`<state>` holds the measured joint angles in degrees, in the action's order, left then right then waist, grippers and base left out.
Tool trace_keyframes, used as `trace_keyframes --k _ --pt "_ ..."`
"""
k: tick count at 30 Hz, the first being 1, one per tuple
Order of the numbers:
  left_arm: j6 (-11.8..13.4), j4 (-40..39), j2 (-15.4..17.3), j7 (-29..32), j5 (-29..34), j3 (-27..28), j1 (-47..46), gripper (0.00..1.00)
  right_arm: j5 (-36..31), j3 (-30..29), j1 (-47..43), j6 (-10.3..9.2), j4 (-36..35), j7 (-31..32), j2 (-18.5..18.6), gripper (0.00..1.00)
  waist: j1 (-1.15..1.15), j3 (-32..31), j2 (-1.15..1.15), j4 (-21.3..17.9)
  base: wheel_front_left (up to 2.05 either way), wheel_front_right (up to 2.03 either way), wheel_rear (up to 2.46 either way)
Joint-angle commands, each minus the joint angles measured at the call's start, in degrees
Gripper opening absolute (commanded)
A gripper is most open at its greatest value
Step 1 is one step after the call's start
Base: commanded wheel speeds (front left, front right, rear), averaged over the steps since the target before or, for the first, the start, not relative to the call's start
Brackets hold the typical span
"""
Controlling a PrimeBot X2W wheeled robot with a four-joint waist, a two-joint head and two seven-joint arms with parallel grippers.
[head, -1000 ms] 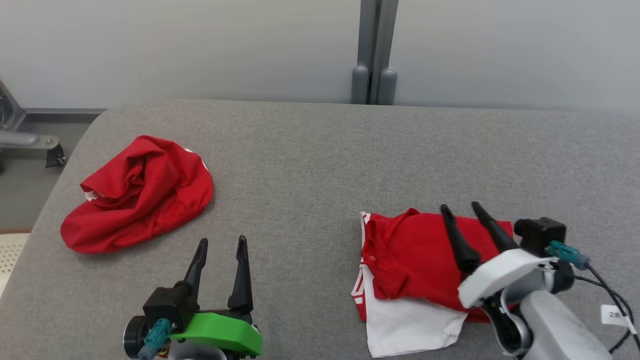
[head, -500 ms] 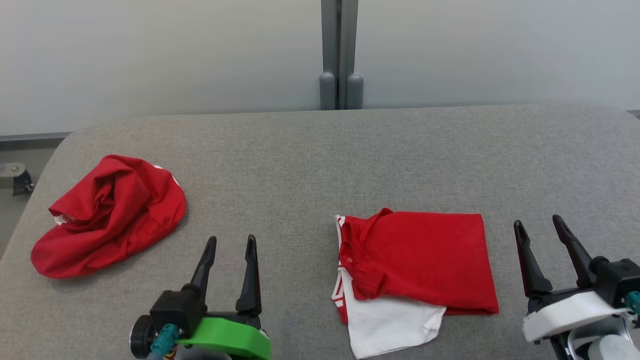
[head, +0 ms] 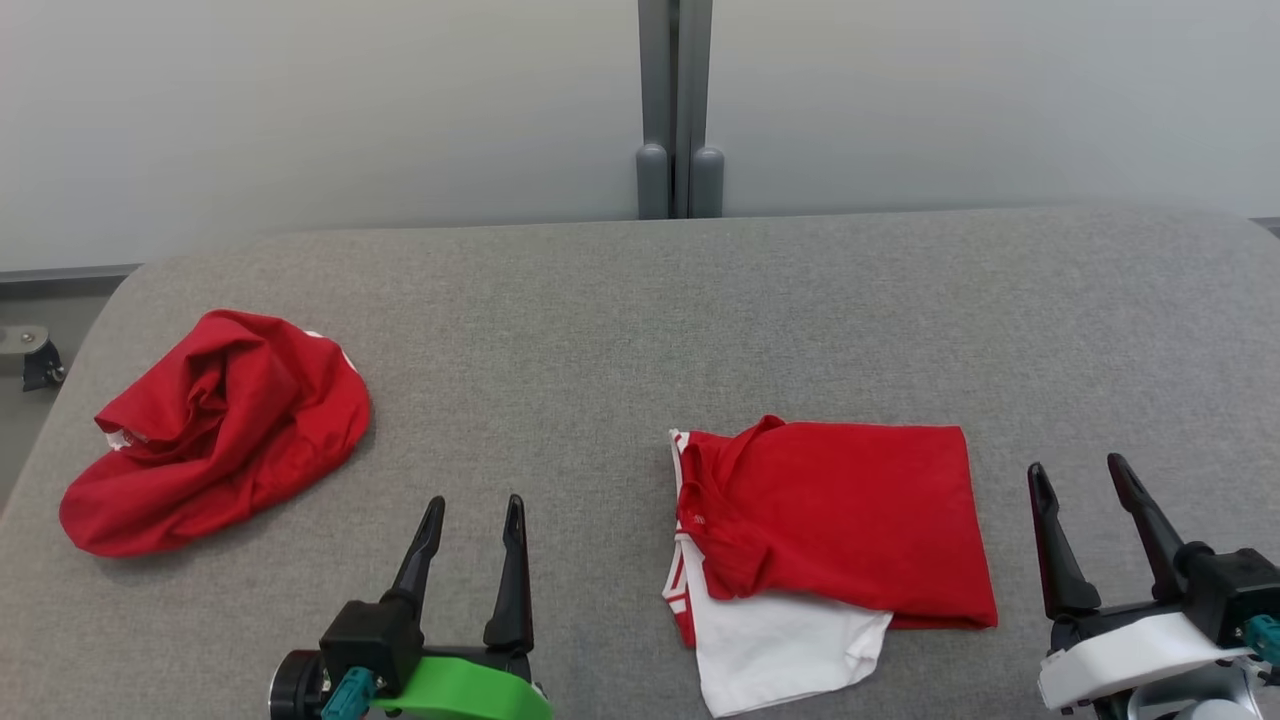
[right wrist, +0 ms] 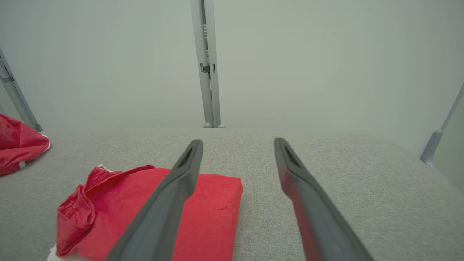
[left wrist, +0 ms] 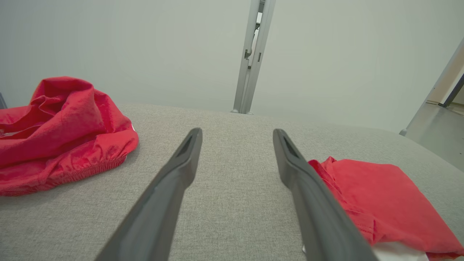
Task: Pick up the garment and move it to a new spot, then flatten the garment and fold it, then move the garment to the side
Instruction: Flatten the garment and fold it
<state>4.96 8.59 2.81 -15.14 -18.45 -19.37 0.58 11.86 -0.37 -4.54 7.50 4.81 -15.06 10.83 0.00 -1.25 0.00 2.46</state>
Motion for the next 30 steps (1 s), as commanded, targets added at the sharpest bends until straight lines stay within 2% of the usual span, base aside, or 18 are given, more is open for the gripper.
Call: trace_keyframes --k 1,2,9,15,22,30 --pt "-0.4 -0.1 0.2 0.0 0.2 -0.1 -0.5 1.0 -0.4 0.7 0.4 -0.03 0.5 -0.2 0.2 0.29 0.0 0.6 0.0 0.6 0.0 0.0 0.0" --pt "-0.6 -0.1 0.2 0.0 0.2 -0.3 -0.9 1.0 -0.3 1.7 1.0 -0.03 1.0 -0.2 0.4 0.0 0.0 1.0 0.0 1.0 0.0 0.0 0.0" --pt "-1.2 0.0 0.2 0.0 0.0 -1.5 -2.8 1.0 1.0 10.0 6.0 -0.03 8.1 0.4 1.1 0.0 0.0 4.1 0.0 5.1 0.0 0.0 0.0" --pt "-2.0 0.2 0.2 0.0 0.4 -3.7 -4.8 1.0 2.9 12.5 12.7 -0.04 18.5 0.1 0.4 0.0 0.0 7.7 0.0 10.0 0.0 0.0 0.0" --pt "-1.7 0.4 0.2 0.0 -0.5 -4.1 -6.2 1.0 3.5 16.5 18.0 -0.05 29.3 -0.1 -0.4 0.0 0.0 9.4 0.0 14.1 0.0 0.0 0.0" --pt "-1.5 0.8 0.2 0.0 -0.9 -4.2 -6.0 1.0 5.9 24.9 19.3 -0.04 30.2 -0.1 -2.4 0.0 0.0 8.6 0.0 15.9 0.0 0.0 0.0"
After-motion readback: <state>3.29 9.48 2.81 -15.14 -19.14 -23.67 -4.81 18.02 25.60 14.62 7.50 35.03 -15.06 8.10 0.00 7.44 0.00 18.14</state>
